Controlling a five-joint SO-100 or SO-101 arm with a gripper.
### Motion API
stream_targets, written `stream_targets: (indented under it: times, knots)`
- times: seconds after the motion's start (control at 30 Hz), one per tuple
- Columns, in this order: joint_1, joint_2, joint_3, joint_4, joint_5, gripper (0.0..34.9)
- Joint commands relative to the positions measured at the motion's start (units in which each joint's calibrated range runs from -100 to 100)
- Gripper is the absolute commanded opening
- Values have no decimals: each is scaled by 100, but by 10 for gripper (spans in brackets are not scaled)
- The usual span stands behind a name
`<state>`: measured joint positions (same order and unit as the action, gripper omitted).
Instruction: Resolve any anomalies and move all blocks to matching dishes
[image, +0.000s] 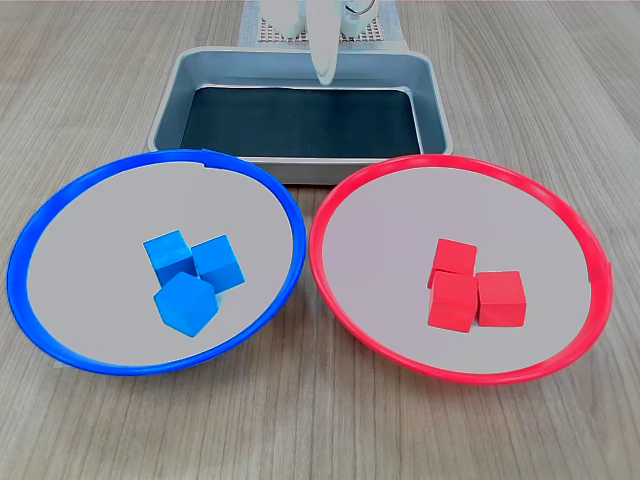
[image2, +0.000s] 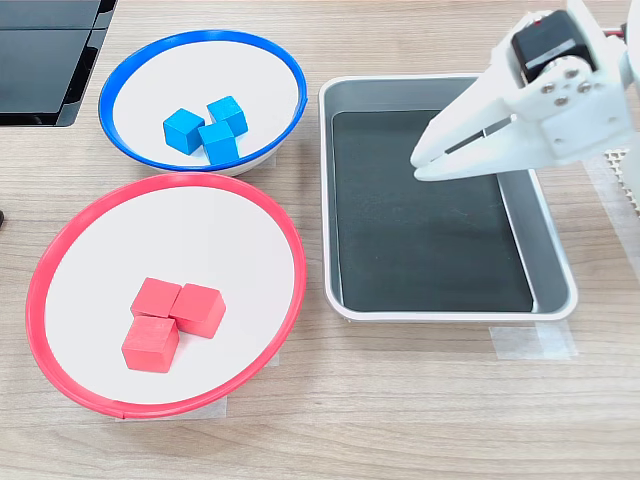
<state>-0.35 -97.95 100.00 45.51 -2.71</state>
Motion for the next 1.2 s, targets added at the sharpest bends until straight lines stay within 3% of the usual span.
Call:
stream_targets:
  times: [0.0, 1.17]
  knots:
    - [-35, -102, 0, 191, -88, 0]
    - [-45, -102, 0, 191, -24, 3]
